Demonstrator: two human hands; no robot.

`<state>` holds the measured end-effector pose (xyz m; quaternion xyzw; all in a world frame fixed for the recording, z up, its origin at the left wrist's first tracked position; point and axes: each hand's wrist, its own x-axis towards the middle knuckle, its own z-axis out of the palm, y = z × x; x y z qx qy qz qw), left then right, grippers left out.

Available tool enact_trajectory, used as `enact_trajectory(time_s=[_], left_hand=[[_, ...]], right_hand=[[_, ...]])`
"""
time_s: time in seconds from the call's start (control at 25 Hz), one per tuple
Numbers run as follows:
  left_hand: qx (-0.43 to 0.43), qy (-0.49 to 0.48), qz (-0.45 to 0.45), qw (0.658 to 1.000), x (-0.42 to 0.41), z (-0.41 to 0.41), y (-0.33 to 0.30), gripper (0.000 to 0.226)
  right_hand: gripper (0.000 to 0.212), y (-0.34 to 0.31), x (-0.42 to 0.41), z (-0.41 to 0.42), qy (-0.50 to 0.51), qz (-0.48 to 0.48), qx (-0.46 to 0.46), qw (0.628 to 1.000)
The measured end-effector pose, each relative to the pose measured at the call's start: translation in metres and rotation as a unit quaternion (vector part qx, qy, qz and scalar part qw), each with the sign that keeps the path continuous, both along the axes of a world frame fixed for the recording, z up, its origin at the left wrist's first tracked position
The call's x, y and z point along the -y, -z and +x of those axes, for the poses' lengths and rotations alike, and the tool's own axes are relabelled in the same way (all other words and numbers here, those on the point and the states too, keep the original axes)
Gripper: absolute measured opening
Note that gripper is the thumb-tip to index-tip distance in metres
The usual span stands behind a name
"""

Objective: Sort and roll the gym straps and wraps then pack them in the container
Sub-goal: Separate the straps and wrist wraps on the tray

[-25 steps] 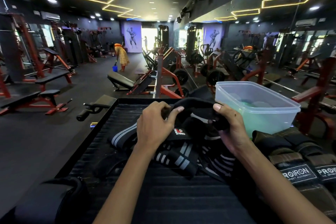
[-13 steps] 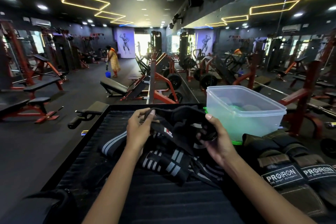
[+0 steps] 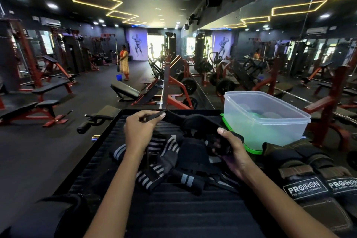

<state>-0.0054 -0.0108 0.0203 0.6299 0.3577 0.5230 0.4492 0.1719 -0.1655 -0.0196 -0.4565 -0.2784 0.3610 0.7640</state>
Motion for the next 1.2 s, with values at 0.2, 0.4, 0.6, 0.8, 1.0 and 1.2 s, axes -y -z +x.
enact_trajectory(time_s=[0.2, 0.4, 0.6, 0.8, 1.0, 1.2], left_hand=[[-0.217, -0.051, 0.093, 0.970, -0.006, -0.016, 0.006, 0.020], [-0.300, 0.095, 0.225, 0.922, -0.001, -0.006, 0.019, 0.028], [-0.381, 0.177, 0.331, 0.845, 0.038, 0.021, 0.021, 0.061], [-0.268, 0.210, 0.232, 0.911, 0.034, 0.032, 0.036, 0.043], [-0.091, 0.282, 0.162, 0.941, 0.034, 0.038, 0.024, 0.022], [-0.008, 0.310, 0.180, 0.934, 0.027, 0.046, 0.007, 0.022]], right_hand=[[0.021, 0.002, -0.001, -0.001, 0.010, -0.033, 0.006, 0.999], [0.029, -0.004, -0.001, -0.002, 0.035, -0.006, -0.035, 0.999], [0.039, -0.002, -0.003, -0.005, 0.021, 0.001, -0.044, 0.999], [0.041, -0.004, -0.002, -0.007, -0.003, -0.009, 0.005, 1.000], [0.056, -0.005, -0.004, -0.009, -0.022, 0.019, 0.007, 1.000], [0.058, -0.010, -0.003, -0.004, -0.081, 0.082, -0.095, 0.989]])
